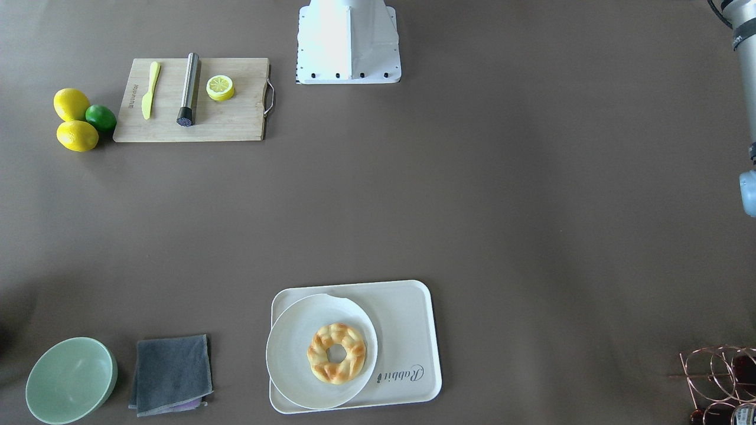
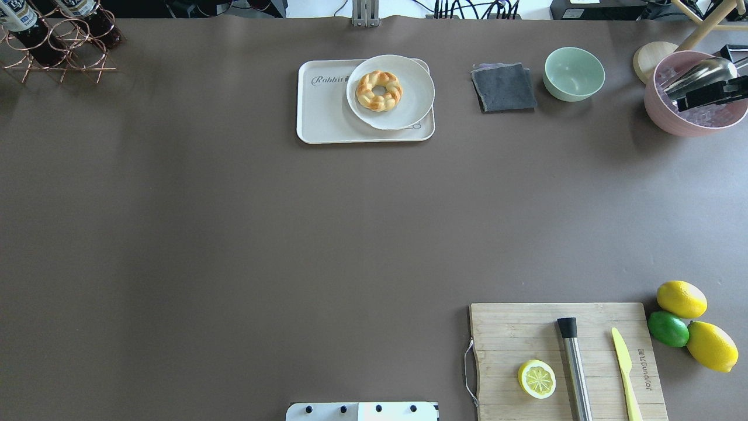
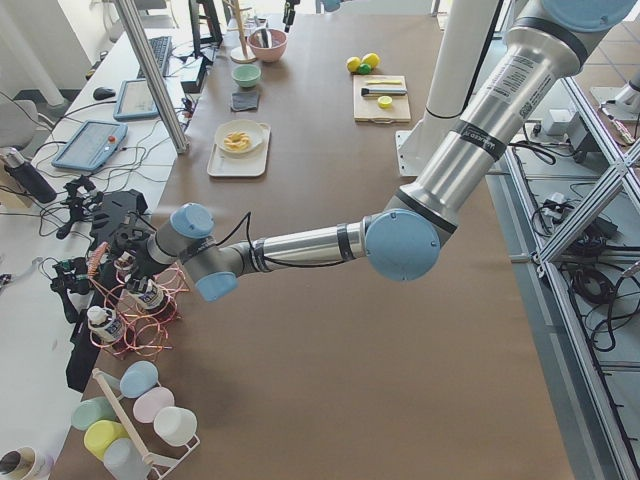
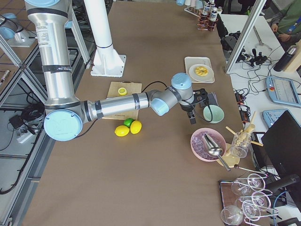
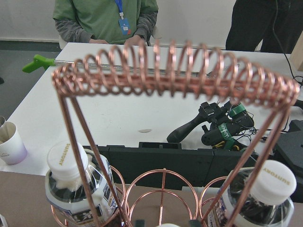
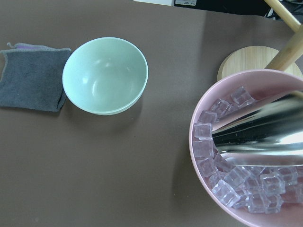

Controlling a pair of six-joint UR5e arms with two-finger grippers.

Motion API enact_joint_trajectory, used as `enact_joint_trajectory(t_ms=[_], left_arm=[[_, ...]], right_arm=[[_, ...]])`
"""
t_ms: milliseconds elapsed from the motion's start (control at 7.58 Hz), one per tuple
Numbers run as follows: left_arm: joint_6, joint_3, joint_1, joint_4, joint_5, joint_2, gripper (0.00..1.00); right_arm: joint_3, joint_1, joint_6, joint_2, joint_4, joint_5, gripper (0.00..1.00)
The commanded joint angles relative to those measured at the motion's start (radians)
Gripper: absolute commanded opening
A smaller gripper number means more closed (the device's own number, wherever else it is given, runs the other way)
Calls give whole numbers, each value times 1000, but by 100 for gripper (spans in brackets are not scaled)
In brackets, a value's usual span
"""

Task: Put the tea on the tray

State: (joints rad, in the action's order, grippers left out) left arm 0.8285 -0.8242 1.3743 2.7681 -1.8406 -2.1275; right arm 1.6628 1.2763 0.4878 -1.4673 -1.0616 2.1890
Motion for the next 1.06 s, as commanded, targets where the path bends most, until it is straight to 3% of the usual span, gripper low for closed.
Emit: enact_joint_trajectory(t_ms=[0,264,528,792,924], left_arm=[[-9,-129,86,-65,-49,24,0],[-11,-304,133,-184,-96,76,0],[-11,-427,189,-237,-283,139,0],[-8,-644,154,-231,-298,294,0],[0,-749,67,-231,-289,346,0]], right_arm=[[2,0,0,-2,0,0,100],[2,0,2,-7,2,2,100],[3,0,2,-7,2,2,100],[9,-3,2,-4,2,2,100],[11,-9,2,1,3,2,100]])
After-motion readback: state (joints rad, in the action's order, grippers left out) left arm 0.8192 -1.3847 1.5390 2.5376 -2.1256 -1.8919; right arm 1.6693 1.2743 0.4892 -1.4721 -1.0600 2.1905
